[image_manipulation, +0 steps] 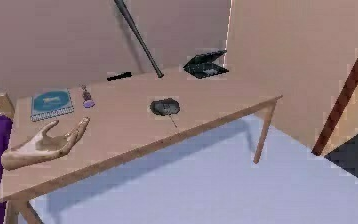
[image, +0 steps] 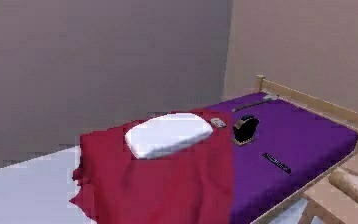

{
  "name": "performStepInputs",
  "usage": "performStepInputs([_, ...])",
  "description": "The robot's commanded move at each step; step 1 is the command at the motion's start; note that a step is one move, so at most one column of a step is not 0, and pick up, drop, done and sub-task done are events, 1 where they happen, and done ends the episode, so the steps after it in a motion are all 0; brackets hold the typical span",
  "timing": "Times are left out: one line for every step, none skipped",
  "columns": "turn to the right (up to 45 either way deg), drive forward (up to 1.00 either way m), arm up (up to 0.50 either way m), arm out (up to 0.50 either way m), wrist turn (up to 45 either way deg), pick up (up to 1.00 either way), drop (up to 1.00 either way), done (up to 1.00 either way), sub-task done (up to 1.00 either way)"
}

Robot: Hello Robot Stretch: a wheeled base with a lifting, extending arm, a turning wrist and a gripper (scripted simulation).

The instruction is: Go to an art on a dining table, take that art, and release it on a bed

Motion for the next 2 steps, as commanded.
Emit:
performStepInputs([-30.0,0.00,0.00,0.00,0.0,0.00,0.00,0.00,0.00])
performStepInputs([45.0,0.00,0.00,0.00,0.0,0.00,0.00,0.00,0.00])
